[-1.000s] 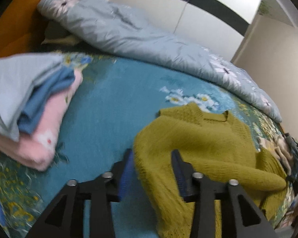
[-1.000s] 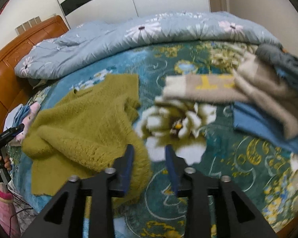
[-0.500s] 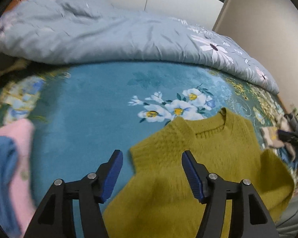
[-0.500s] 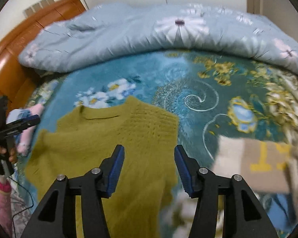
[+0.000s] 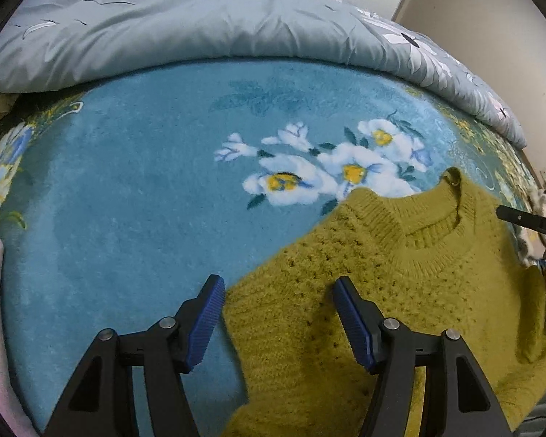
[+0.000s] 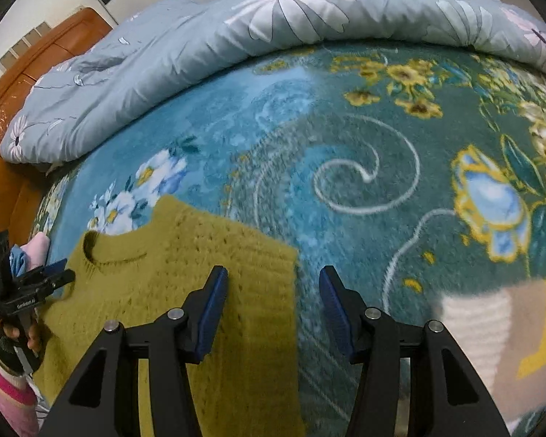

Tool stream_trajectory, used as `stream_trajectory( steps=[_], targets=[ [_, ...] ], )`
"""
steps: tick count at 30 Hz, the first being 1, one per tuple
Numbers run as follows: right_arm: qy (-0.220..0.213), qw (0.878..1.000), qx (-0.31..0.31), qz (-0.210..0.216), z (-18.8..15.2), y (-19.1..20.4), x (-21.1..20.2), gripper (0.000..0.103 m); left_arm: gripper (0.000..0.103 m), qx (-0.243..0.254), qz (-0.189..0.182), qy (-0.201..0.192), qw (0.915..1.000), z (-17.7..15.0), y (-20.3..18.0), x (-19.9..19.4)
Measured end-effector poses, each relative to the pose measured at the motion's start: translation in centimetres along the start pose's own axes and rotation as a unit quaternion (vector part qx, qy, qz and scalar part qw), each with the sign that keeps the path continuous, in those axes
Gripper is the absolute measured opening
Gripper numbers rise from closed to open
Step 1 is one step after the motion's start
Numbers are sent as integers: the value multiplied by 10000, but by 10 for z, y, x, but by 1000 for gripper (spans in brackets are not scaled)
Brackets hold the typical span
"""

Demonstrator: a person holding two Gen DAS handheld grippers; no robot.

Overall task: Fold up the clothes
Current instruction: 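Spread the sweater flat with both grippers, pulling the collar edge taut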

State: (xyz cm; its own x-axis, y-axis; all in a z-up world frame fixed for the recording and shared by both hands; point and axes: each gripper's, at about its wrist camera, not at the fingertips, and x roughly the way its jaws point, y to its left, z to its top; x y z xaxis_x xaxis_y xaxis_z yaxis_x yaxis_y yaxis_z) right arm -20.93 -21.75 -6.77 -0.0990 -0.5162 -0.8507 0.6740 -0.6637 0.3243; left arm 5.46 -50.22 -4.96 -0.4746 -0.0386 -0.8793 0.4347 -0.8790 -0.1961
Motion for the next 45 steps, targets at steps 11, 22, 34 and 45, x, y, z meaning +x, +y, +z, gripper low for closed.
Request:
stream_trajectory(
  steps=[11,22,34,45],
  targets=[
    [-90,10000,17,-19,-1,16,4,46,48,219,150,-222,9994,-10,-9,-3],
    [-505,9987,-53,15,13,22,-26,9,9,466,809,-484,9945,0,-25,-17],
    [-1521,9878,-52,-324,93,42,-64,9,8,634,1895,-1364,9703,88,-37,-45],
    [-983,9930,238,-604,92,21,2,10,12,189,1950,-723,9779,84,-26,30]
  ],
)
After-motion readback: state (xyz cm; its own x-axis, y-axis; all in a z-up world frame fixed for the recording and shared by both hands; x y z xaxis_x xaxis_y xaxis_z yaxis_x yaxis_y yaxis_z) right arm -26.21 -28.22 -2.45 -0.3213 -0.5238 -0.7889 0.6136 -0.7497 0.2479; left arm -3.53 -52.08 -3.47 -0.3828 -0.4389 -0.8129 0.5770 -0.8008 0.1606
